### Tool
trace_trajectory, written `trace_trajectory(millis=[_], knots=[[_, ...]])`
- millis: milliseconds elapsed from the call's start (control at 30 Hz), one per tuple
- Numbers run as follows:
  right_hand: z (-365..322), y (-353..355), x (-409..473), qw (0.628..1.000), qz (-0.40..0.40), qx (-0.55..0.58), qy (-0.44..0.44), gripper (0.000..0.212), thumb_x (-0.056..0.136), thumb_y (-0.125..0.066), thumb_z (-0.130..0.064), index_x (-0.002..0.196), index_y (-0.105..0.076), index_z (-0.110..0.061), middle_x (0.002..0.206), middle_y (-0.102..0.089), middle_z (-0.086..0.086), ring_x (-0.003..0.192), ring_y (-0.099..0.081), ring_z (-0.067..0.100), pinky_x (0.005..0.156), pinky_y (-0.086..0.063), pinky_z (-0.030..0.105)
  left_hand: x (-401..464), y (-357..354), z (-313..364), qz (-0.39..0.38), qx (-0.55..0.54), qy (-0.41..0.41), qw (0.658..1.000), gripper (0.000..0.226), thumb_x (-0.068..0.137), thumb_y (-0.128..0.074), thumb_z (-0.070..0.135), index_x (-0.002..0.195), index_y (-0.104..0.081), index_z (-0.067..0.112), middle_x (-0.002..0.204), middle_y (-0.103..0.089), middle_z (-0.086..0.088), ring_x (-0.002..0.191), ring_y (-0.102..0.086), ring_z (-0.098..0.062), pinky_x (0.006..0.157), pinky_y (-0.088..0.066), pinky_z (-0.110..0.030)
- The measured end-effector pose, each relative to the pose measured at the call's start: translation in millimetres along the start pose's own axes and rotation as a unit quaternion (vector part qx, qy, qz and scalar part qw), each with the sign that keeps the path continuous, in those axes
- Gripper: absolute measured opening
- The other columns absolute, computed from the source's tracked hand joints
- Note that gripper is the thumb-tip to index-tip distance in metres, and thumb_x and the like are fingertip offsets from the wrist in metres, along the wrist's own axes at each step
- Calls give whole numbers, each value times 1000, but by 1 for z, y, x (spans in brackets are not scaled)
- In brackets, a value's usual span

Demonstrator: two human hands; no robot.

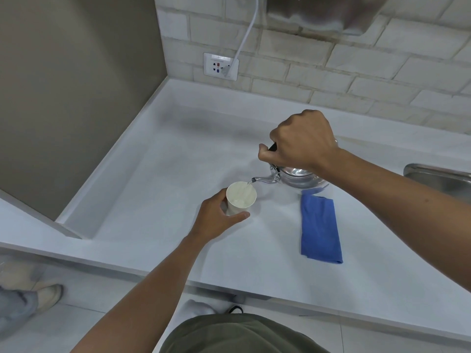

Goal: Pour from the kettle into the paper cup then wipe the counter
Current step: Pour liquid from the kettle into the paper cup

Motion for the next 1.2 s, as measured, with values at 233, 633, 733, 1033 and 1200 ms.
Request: trace_trajectory(millis=[233, 633, 733, 1033, 1200], knots=[[0, 1, 0, 1000, 1, -3, 2, 48, 78, -40, -44, 44, -34, -10, 38, -25, 2, 40, -17, 20, 52, -27, 25, -1, 1, 1, 4, -2, -4, 1000, 67, 69, -93, 39, 127, -64, 24, 92, -64, 21, 80, -55, 10, 71, -41, -4], [1, 1, 0, 1000, -1, -12, 4, 49, 78, -43, -44, 43, -36, -10, 38, -25, 3, 39, -17, 20, 52, -26, 23, -1, 1, 5, 1, 0, -6, 1000, 66, 71, -93, 35, 128, -63, 21, 86, -61, 24, 78, -54, 16, 70, -40, -2], [1, -3, -1, 1000, -15, -11, 5, 50, 79, -41, -45, 44, -39, -9, 38, -32, 4, 38, -21, 21, 53, -31, 24, -1, 2, 6, 2, -2, -7, 1000, 65, 71, -93, 34, 128, -64, 20, 86, -60, 25, 78, -54, 17, 70, -39, -2], [2, -4, -1, 1000, -16, -11, 1, 49, 79, -41, -45, 45, -36, -10, 38, -30, 3, 39, -17, 20, 53, -30, 24, -1, 2, 6, 2, -3, -11, 1000, 64, 71, -93, 34, 127, -64, 19, 86, -60, 24, 78, -54, 14, 70, -39, -3], [1, -3, -1, 1000, -14, -10, 1, 48, 78, -41, -44, 44, -35, -10, 38, -27, 3, 39, -16, 20, 53, -30, 25, -1, 2, 6, 1, -5, -9, 1000, 63, 71, -93, 34, 126, -65, 20, 85, -60, 25, 77, -54, 14, 70, -40, -3]])
Point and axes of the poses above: each hand's wrist, its own x-axis towards the middle knuckle, its own y-axis out of the back of the hand, z = x × y, the point moved 10 cm from there along x, towards the middle knuckle
